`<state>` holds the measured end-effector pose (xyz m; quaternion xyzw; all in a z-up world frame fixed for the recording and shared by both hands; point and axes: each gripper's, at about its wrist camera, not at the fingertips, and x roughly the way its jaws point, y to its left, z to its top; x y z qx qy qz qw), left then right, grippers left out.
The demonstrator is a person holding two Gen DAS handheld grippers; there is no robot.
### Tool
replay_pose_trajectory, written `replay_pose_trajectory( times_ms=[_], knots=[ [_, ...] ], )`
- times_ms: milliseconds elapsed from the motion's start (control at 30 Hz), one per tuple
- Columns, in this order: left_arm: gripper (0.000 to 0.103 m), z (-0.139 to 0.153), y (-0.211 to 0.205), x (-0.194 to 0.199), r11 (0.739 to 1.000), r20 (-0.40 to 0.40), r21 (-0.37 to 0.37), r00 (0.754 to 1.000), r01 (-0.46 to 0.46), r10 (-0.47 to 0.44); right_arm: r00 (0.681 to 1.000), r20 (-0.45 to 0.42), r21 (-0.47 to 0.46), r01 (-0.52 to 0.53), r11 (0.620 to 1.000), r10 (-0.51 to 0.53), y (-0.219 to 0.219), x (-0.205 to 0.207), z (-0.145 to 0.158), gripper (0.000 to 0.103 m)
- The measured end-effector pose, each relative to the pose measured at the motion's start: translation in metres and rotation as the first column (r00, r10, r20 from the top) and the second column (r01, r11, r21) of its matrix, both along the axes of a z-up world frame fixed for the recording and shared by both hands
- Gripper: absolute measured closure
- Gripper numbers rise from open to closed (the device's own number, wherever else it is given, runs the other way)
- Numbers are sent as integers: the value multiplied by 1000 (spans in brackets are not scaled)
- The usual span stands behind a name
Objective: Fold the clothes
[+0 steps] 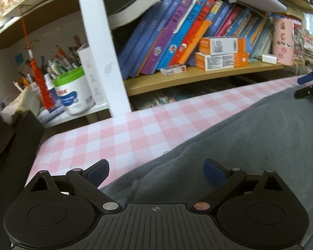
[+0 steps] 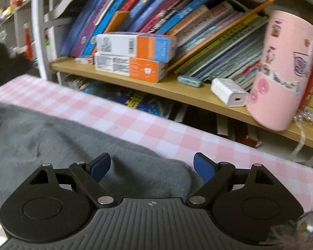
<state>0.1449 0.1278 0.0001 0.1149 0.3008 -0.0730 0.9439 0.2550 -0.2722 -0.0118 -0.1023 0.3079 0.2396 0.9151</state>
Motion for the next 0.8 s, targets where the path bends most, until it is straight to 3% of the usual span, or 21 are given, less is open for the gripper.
replay_pose_trajectory(
  times_ms=[267,467,667,800],
  knots=[
    [4,3,-5,11,998,6,63,1000,10,-11,998,-5,-69,-67,995,67,2,5,-2,17],
    [4,3,1,22,997,-39,82,999,9,-6,997,-20,-102,-76,992,75,5,9,-3,17],
    [5,-4,7,26,999,-94,39,996,14,-11,996,-54,-65,-73,995,69,6,17,-5,19],
    [6,-5,19,31,999,-142,-50,990,2,-10,994,-86,-28,-71,997,68,5,22,-6,22]
  ],
)
